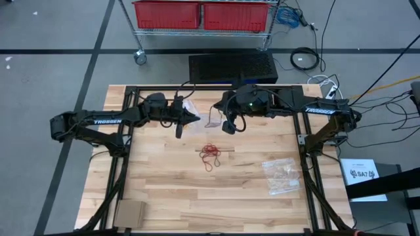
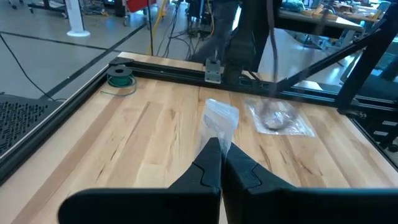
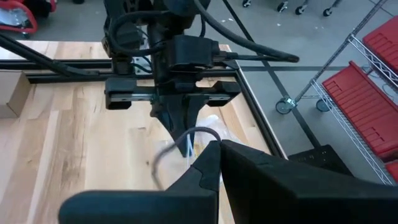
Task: Sort rubber bands
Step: Put the purple rubber band into the top right transparent zip bag
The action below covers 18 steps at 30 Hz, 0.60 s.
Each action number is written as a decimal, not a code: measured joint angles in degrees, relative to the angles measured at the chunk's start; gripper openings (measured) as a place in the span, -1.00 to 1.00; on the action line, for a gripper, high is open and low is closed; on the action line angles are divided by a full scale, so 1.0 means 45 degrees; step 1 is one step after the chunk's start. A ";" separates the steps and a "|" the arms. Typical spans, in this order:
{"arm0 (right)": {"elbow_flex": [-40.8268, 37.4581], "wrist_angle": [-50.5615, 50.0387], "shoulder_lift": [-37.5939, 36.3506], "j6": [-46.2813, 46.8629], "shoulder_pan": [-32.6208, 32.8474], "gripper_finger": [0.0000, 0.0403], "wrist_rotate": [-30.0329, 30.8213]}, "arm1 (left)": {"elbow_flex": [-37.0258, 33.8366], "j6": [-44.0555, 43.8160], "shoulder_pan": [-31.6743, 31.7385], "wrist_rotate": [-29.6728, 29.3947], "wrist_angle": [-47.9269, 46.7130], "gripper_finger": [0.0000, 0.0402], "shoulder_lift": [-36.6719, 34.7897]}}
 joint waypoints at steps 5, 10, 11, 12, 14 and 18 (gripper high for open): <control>0.0000 0.0082 0.0000 -0.0106 -0.0023 -1.00 -0.0005 | 0.0000 0.0006 -0.0019 0.0000 0.0000 -1.00 0.0000; 0.0000 0.0200 0.0000 -0.0238 -0.0097 -1.00 -0.0015 | 0.0000 0.0014 -0.0019 0.0000 -0.0002 -1.00 0.0000; 0.0000 0.0178 0.0000 -0.0238 -0.0123 -1.00 -0.0015 | 0.0000 0.0011 -0.0019 0.0000 0.0000 -1.00 0.0000; 0.0000 0.0160 0.0000 -0.0238 -0.0172 -1.00 -0.0019 | 0.0000 0.0009 -0.0019 0.0000 0.0000 -1.00 0.0000; 0.0000 0.0170 0.0000 -0.0238 -0.0206 -1.00 -0.0015 | 0.0000 0.0009 -0.0019 0.0000 -0.0005 -1.00 0.0000; 0.0000 0.0180 0.0000 -0.0287 -0.0288 -1.00 -0.0015 | 0.0000 0.0009 -0.0019 0.0000 -0.0002 -1.00 0.0000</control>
